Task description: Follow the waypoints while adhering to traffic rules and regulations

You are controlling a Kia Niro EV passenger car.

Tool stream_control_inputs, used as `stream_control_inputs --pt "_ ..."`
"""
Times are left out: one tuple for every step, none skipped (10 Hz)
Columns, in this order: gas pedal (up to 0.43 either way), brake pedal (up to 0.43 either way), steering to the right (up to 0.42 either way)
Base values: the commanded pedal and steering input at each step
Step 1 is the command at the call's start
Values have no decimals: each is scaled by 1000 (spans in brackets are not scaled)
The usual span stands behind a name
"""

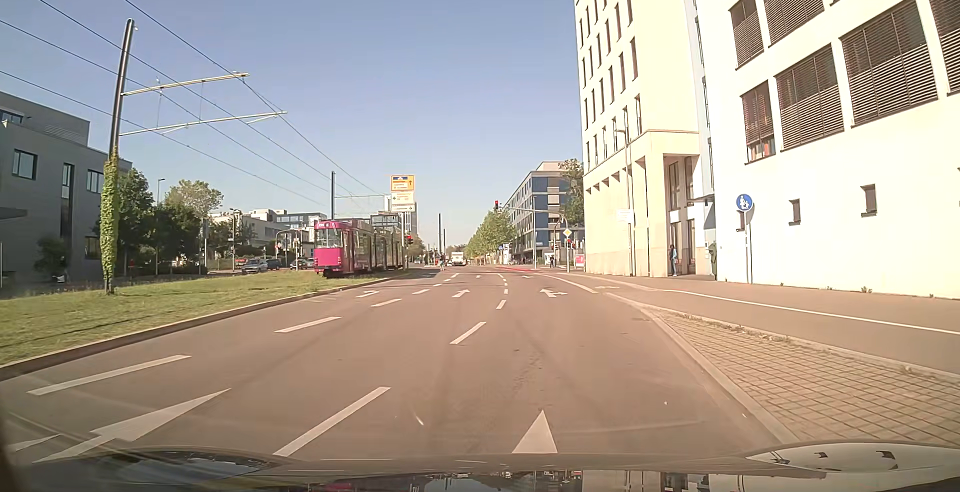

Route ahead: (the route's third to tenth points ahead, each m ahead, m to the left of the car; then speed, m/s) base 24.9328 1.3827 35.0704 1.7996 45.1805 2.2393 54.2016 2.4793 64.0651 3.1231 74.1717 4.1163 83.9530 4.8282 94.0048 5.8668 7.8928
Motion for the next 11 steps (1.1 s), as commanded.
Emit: stream_control_inputs --pt "28 0 58" --pt "28 0 58" --pt "28 0 58" --pt "28 0 58" --pt "28 0 58" --pt "28 0 58" --pt "28 0 58" --pt "28 0 55" --pt "28 0 51" --pt "28 0 46" --pt "28 0 38"
